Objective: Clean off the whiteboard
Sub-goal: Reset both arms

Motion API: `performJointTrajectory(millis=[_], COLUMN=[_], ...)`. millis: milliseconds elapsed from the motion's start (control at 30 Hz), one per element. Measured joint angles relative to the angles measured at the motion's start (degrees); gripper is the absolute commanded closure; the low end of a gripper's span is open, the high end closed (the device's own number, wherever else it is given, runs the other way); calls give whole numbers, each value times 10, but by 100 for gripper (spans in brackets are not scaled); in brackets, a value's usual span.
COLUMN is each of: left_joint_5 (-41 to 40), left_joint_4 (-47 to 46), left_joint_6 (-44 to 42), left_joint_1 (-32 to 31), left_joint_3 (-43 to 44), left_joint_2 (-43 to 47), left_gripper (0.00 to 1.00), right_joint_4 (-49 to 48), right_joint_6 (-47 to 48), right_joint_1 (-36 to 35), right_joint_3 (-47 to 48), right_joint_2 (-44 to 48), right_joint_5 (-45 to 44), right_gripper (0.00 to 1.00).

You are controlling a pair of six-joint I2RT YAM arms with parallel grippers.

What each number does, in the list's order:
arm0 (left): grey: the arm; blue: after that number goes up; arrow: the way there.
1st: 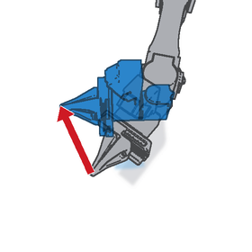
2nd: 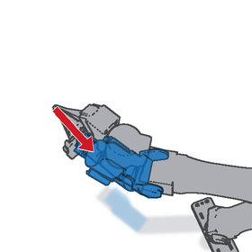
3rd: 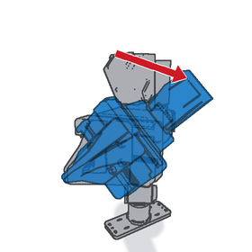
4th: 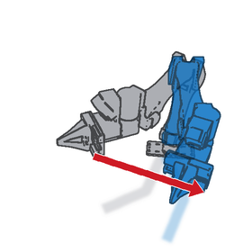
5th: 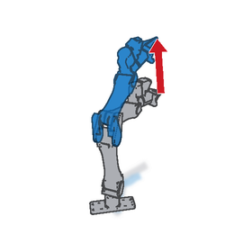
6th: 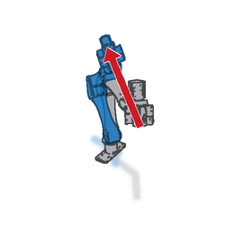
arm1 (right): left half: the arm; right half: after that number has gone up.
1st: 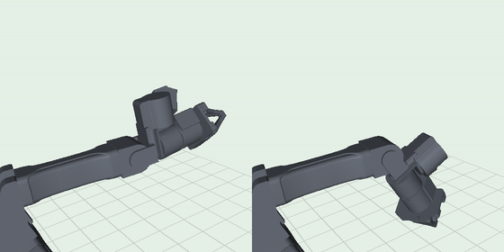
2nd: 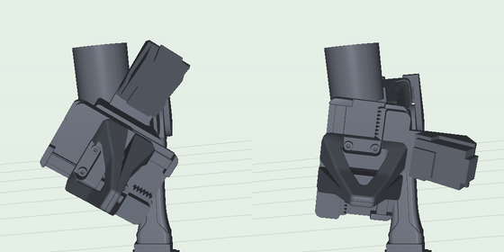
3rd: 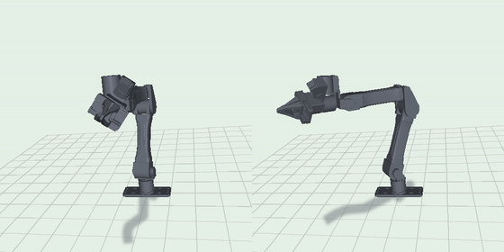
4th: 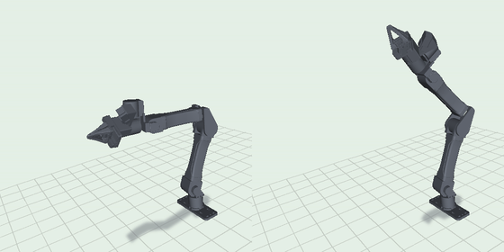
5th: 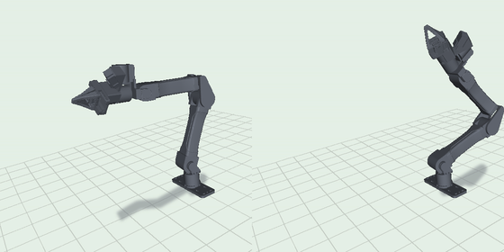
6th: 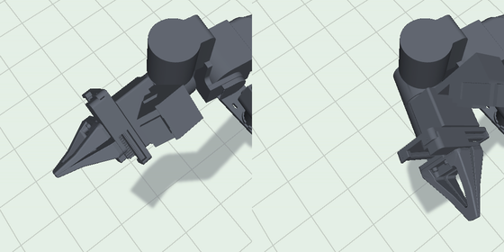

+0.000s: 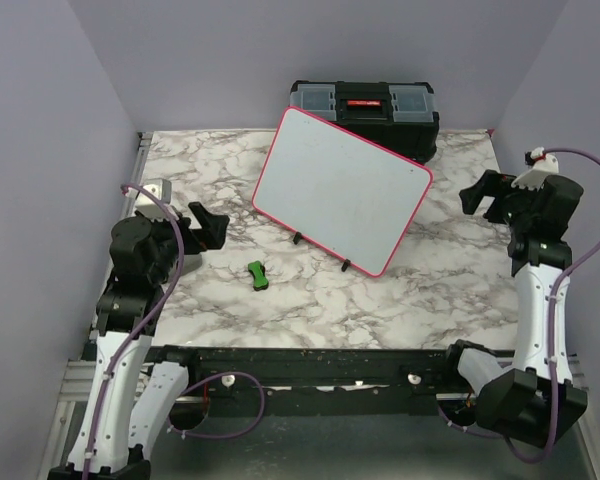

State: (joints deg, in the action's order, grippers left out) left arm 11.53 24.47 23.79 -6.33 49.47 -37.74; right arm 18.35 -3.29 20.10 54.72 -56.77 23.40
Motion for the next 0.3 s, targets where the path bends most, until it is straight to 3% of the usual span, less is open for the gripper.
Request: performJointTrajectory(millis=[300], left_joint_5=[-6], left_joint_4=[18], left_joint_6=[-30], left_joint_1=[0], left_joint_3=[-1], left_joint_2=[40], left_gripper=[1], right_joint_4=[-3], right_joint_6=[-23], right_joint_1=[0], right_joint_3=[3], right_joint_2=[-12], right_joint_5=[-36], right_gripper=[0])
